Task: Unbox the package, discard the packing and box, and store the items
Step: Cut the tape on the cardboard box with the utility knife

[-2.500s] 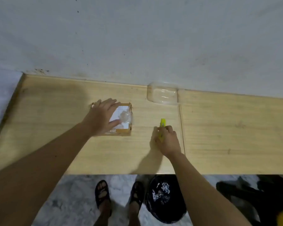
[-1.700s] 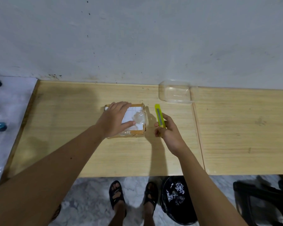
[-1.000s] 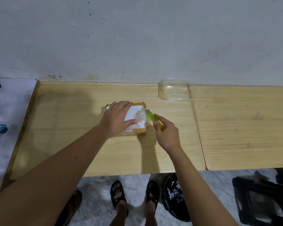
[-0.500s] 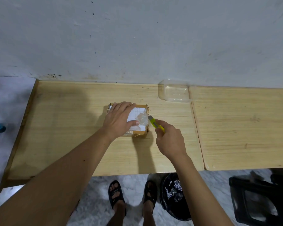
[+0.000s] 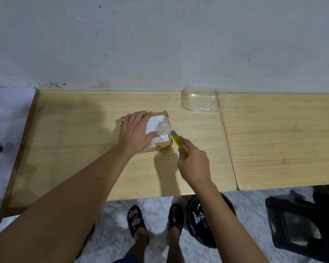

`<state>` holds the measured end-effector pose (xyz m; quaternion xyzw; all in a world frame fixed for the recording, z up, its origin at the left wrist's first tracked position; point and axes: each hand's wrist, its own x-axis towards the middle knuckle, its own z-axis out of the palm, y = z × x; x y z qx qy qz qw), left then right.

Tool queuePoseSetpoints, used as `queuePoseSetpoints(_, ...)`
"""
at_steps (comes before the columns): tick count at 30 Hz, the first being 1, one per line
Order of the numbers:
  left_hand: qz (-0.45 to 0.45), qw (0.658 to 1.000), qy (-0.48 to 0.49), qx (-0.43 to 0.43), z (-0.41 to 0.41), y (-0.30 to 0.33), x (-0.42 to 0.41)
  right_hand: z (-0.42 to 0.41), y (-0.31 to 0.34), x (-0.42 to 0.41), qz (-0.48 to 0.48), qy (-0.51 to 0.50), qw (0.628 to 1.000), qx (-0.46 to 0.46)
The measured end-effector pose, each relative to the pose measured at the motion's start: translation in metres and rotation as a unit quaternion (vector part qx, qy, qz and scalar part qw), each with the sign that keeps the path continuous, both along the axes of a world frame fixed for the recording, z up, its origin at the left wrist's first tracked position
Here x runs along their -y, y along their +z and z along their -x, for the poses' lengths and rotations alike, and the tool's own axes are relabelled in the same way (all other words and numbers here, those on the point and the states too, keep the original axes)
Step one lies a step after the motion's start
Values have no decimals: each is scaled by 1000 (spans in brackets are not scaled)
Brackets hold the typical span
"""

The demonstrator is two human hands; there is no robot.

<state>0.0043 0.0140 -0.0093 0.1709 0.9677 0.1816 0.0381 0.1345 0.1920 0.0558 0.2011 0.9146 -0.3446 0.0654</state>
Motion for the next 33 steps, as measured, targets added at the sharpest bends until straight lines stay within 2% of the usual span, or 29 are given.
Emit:
queuePoseSetpoints(6,4,1000,0,0,-1,0,2,-6,-1,-5,1,5,1000,1)
queuePoseSetpoints(9,2,1000,12,1,0,1,1,-10,-4,-10,24,-30,999,-11)
queuePoseSetpoints(13,21,996,88,14,10,7,-13,-15,-5,-12,61,-96,992,-49)
queuePoseSetpoints(17,81,985,148,29,20,16,-25,-14,-6,-11,79,-108,989,-58)
queuePoseSetpoints(22,45,974,216,44,18,18,-25,-13,-17,-4,100,-117,987,-51)
queuePoseSetpoints(27,48,987,152,4,12,11,-7,-14,-29,3,125,-135,982,-46)
queuePoseSetpoints(31,-76,996,41,-2,3,-1,30,-14,-32,10,151,-138,978,-49)
queuePoseSetpoints(33,-101,994,-39,3,-2,-5,50,-13,-32,13,155,-137,977,-59)
